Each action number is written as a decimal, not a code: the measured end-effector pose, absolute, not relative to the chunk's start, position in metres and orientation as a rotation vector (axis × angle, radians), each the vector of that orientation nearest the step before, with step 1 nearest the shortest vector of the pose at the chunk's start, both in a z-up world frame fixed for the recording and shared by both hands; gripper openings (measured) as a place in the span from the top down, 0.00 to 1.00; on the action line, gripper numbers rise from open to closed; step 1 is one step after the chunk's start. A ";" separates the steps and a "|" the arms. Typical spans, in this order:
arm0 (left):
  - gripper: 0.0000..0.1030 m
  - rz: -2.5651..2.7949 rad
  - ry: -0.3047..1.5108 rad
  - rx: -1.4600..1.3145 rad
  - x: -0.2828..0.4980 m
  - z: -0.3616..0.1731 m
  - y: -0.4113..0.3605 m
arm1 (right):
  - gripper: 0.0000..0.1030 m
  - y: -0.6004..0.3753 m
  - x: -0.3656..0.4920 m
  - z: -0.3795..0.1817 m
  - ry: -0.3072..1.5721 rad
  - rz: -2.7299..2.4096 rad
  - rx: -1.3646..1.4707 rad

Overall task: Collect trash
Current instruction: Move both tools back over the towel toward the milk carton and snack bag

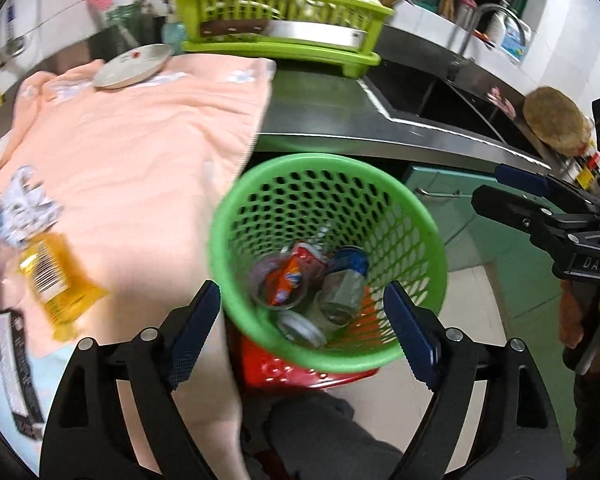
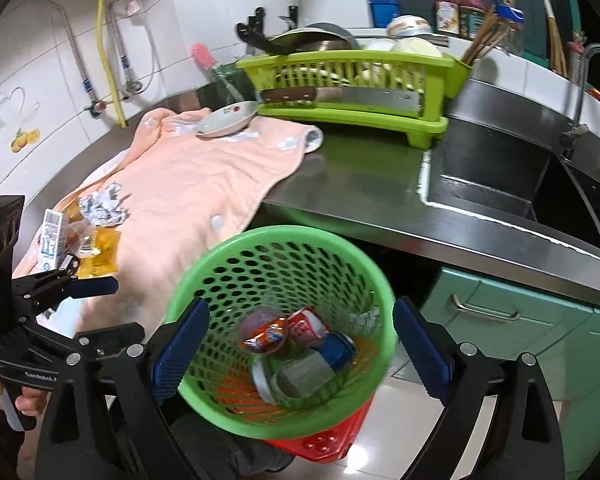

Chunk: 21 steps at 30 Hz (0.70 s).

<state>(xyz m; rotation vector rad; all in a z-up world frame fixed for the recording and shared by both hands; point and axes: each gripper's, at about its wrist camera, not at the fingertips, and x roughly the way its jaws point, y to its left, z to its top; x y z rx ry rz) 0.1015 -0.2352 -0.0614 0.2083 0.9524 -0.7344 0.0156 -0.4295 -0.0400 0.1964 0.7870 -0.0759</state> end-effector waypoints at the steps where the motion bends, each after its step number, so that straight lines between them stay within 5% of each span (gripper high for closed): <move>1: 0.20 -0.720 0.945 0.209 0.102 -0.060 -0.229 | 0.13 -0.424 0.018 -0.039 0.787 -0.069 0.189; 21: 0.20 -0.294 0.865 0.049 0.132 -0.038 -0.025 | 0.13 -0.305 0.077 -0.033 0.800 0.167 0.105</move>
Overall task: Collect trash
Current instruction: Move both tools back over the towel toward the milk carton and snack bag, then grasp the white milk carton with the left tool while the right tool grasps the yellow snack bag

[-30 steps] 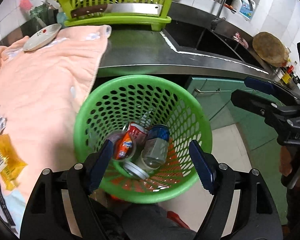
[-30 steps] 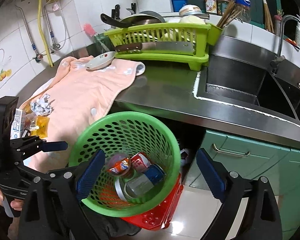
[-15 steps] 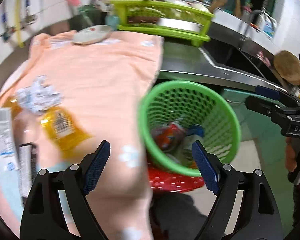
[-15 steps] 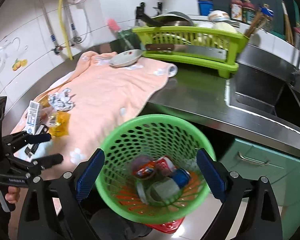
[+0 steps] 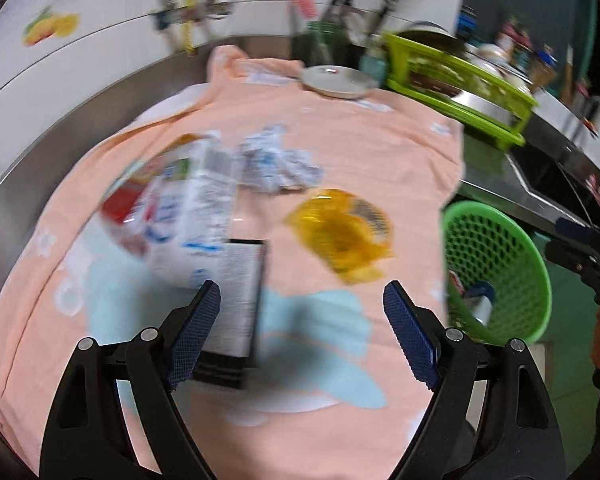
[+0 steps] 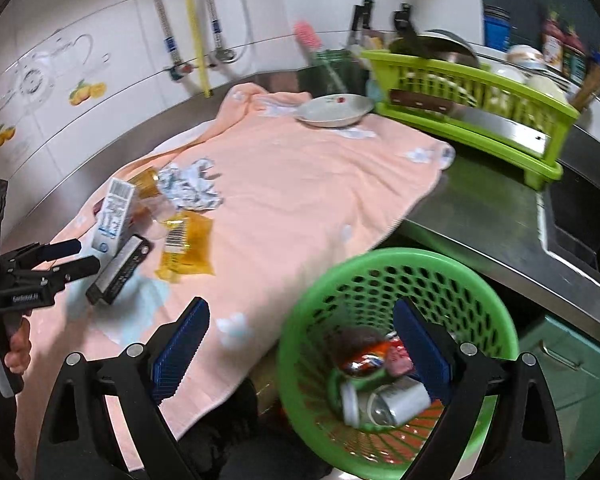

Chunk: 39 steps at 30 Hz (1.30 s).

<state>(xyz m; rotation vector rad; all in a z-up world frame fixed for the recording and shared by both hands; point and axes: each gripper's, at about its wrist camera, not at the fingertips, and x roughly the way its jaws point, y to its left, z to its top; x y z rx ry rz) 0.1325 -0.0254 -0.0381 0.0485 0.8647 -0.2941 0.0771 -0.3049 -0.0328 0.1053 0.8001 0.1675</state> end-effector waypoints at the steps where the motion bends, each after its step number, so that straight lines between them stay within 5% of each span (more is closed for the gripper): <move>1: 0.20 -0.280 0.864 0.039 0.134 -0.039 -0.018 | 0.13 -0.299 0.080 -0.033 0.802 0.178 0.101; 13: 0.20 -0.243 0.901 -0.084 0.169 -0.067 0.056 | 0.13 -0.245 0.109 -0.038 0.822 0.272 0.062; 39: 0.21 -0.358 0.903 -0.123 0.209 -0.094 0.051 | 0.13 -0.204 0.162 -0.070 0.888 0.339 0.033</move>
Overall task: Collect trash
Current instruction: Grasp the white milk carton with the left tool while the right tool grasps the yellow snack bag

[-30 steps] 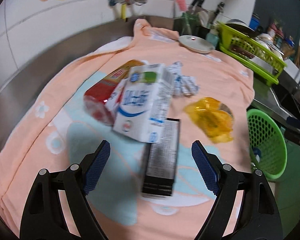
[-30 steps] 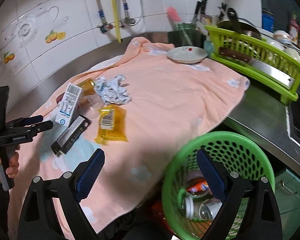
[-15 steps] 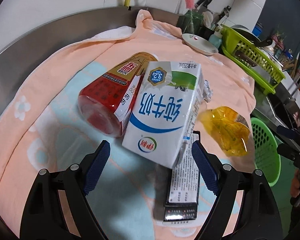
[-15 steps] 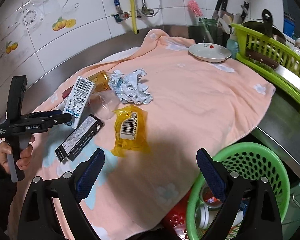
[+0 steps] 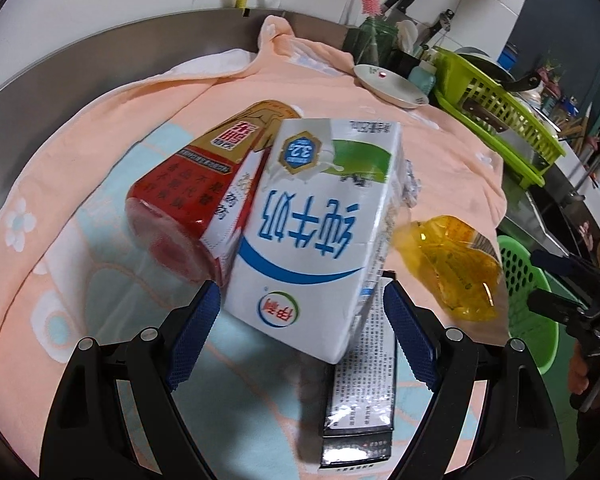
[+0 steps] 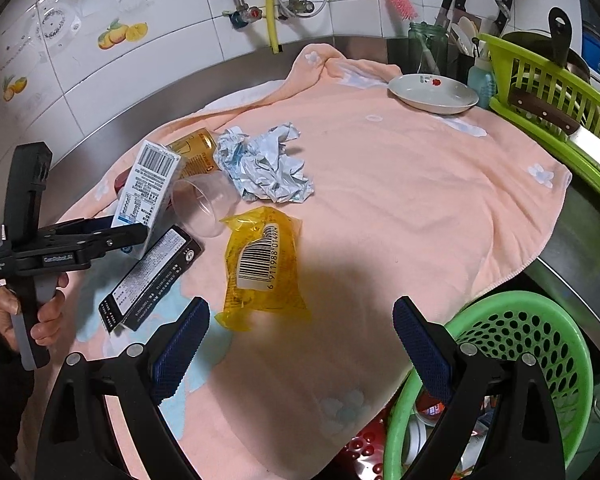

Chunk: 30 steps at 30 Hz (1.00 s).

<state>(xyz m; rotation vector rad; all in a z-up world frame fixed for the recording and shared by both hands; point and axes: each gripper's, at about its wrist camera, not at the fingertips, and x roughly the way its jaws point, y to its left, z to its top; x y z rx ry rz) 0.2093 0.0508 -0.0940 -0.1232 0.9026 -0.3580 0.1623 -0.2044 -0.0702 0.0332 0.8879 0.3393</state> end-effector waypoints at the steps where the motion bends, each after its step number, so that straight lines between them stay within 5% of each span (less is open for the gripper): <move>1: 0.21 -0.367 0.896 -0.121 0.208 -0.093 0.050 | 0.13 -0.204 0.164 -0.071 0.890 0.339 0.033; 12: 0.28 -0.409 0.880 -0.114 0.210 -0.088 0.042 | 0.13 -0.192 0.179 -0.082 0.907 0.366 0.018; 26: 0.20 -0.390 0.911 -0.129 0.226 -0.095 0.035 | 0.13 -0.159 0.209 -0.100 0.932 0.407 -0.005; 30: 0.20 -0.346 0.902 -0.073 0.226 -0.094 0.026 | 0.25 -0.154 0.213 -0.107 0.956 0.407 -0.006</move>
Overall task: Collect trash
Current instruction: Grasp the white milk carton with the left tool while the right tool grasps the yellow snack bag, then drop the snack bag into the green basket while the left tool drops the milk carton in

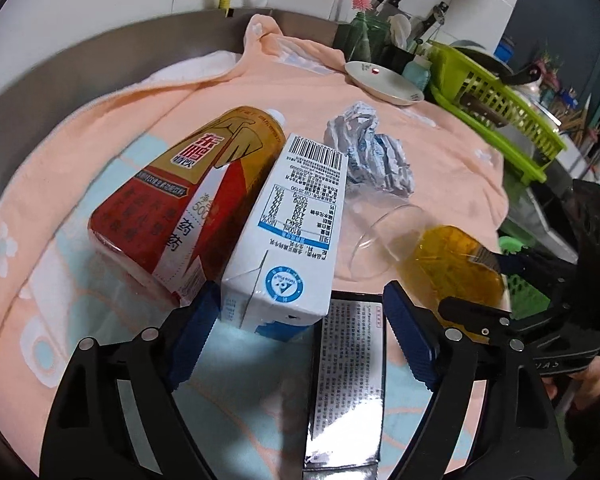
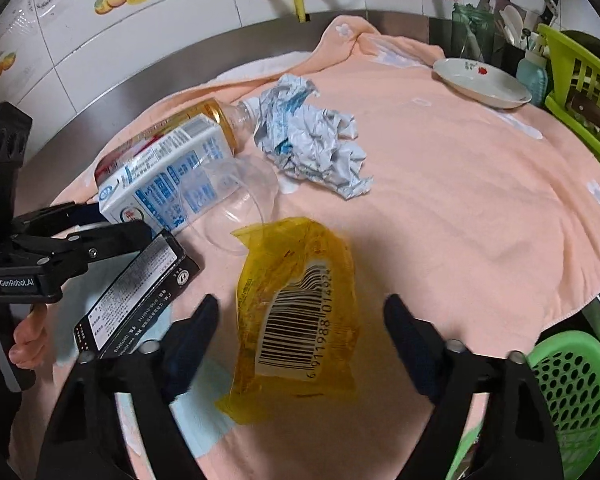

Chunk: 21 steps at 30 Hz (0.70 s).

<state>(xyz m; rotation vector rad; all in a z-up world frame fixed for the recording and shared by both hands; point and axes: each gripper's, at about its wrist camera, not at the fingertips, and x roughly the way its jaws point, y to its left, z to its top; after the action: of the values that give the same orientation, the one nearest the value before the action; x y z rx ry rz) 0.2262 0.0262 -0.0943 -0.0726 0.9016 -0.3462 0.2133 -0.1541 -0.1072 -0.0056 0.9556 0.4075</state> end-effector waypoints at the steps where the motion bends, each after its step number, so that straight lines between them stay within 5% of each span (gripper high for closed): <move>1: 0.21 -0.330 0.896 -0.051 0.226 -0.094 0.024 | 0.30 -0.153 0.213 -0.109 0.959 0.407 -0.010; 3: 0.22 -0.315 0.890 -0.026 0.227 -0.094 0.021 | 0.36 -0.152 0.213 -0.110 0.958 0.399 -0.021; 7: 0.48 -0.285 0.896 -0.012 0.231 -0.094 0.019 | 0.53 -0.154 0.208 -0.112 0.957 0.391 -0.008; 9: 0.56 -0.273 0.899 -0.013 0.232 -0.094 0.021 | 0.54 -0.157 0.205 -0.110 0.952 0.390 0.003; 21: 0.58 -0.288 0.819 -0.026 0.201 -0.064 0.020 | 0.56 -0.175 0.175 -0.087 0.896 0.393 0.050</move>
<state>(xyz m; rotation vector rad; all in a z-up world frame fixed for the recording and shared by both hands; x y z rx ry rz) 0.2011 0.0200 -0.0637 -0.0260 0.8186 -0.2875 0.1748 -0.1754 -0.0871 0.0498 0.8957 0.3929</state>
